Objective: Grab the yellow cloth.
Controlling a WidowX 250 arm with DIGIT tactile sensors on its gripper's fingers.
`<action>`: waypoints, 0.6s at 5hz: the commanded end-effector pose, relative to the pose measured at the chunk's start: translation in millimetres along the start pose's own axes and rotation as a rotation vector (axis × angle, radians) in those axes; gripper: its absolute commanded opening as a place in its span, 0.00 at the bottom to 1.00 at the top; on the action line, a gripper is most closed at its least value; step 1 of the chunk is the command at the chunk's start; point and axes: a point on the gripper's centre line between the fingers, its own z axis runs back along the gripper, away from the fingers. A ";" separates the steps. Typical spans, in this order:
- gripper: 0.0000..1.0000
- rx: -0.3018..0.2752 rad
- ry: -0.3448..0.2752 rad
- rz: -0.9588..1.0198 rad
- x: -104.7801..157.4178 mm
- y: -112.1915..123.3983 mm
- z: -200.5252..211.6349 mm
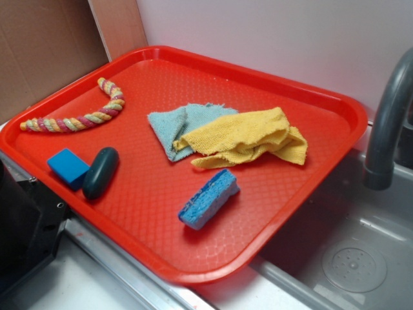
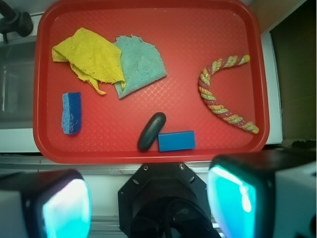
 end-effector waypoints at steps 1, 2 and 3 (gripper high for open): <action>1.00 0.000 0.000 0.000 0.0 0.0 0.0; 1.00 -0.067 0.046 -0.243 45.1 -30.5 -47.4; 1.00 -0.059 -0.027 -0.497 86.0 -70.8 -74.8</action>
